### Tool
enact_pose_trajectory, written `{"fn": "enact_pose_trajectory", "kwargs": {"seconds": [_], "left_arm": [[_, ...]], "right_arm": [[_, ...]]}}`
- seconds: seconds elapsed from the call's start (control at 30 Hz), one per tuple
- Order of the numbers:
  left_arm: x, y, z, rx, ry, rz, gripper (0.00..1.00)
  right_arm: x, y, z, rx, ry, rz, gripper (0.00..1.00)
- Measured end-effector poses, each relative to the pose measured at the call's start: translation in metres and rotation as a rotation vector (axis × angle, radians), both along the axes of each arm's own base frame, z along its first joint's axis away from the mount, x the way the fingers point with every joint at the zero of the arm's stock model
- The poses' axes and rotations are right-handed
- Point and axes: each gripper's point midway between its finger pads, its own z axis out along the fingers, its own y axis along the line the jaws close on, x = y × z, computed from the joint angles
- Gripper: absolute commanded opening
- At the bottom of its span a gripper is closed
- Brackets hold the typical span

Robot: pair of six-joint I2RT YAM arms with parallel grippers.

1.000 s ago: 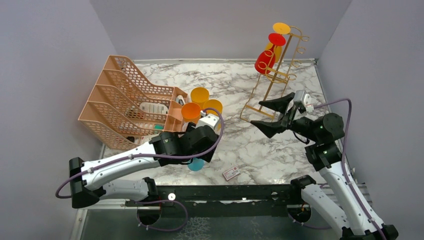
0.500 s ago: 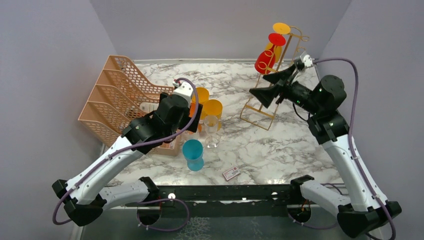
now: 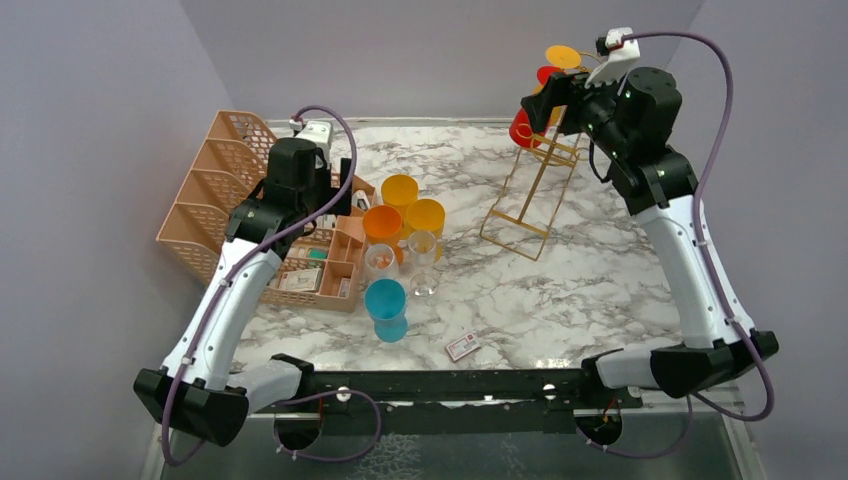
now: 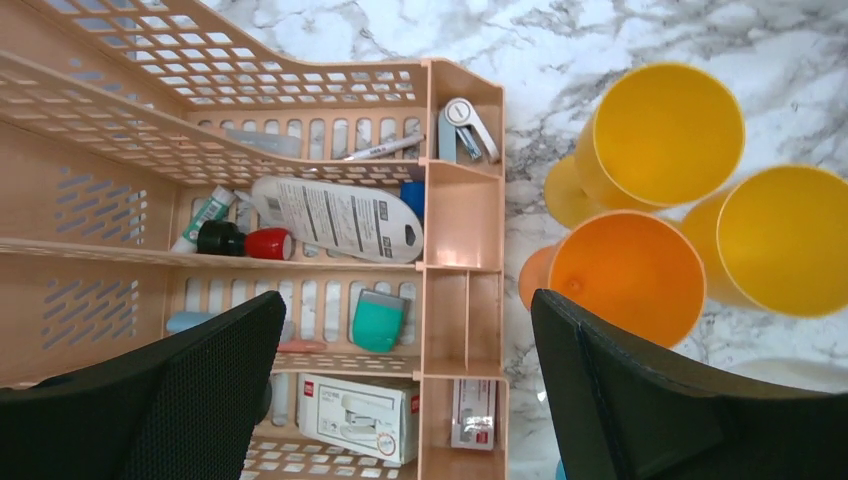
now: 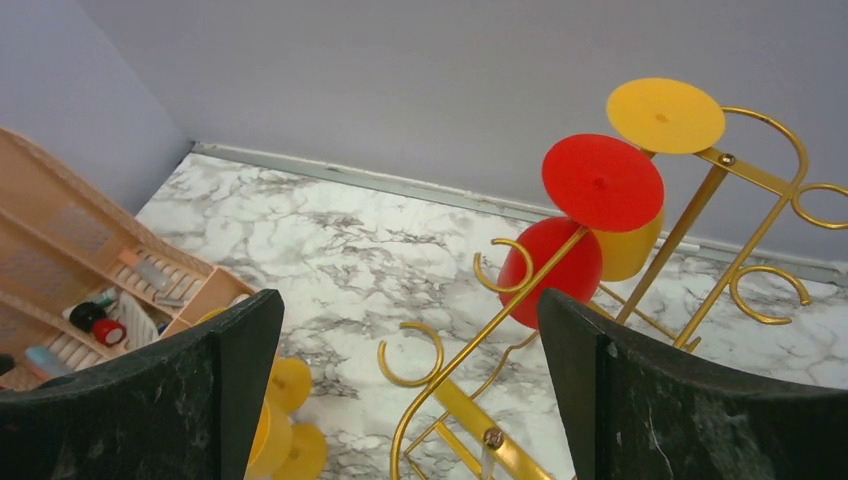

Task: Take the wine glass off the wine glass rack
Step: Pick up the wine glass from the wine rack.

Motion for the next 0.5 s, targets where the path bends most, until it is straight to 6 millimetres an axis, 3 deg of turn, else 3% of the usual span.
{"fn": "enact_pose_trajectory", "kwargs": {"seconds": [0.1, 0.23, 0.37, 0.5], "left_arm": [[0.006, 0.007, 0.007, -0.033, -0.049, 0.044, 0.99], [-0.001, 0.010, 0.004, -0.087, -0.144, 0.065, 0.99], [-0.009, 0.019, -0.008, -0.126, -0.219, 0.119, 0.99], [-0.008, 0.025, -0.024, -0.148, -0.255, 0.172, 0.99]], "right_arm": [[0.022, -0.009, -0.004, 0.020, 0.056, -0.037, 1.00], [0.047, -0.041, -0.017, 0.113, 0.132, -0.084, 0.97], [0.058, -0.071, -0.026, 0.239, 0.194, -0.117, 0.91], [0.063, -0.080, -0.024, 0.345, 0.216, -0.135, 0.84]]}}
